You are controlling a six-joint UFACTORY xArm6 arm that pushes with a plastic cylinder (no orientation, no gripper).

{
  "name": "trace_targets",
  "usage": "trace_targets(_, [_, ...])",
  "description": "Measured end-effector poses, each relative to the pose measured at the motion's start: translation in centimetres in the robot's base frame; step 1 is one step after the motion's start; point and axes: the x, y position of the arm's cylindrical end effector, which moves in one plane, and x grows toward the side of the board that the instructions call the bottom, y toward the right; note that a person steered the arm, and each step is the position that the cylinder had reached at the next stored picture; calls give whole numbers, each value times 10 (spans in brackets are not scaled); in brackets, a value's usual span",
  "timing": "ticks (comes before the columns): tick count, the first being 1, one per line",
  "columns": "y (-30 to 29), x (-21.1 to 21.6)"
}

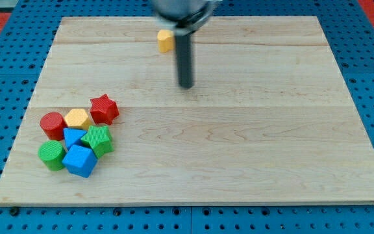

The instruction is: Push the yellow heart above the yellow hexagon

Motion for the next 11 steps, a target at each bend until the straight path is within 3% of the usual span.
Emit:
trace_targets(1, [41,-85])
trace_targets(2, [-22,-89])
trace_targets(3, [-128,-34])
trace_targets(4, [-61,-20])
trace_targets(5, [19,-56])
trace_targets(6, [-6,-108])
trace_targets(8, [-160,-68])
trace_targets(10, [-153,-99])
trace_targets(11, [-217,-85])
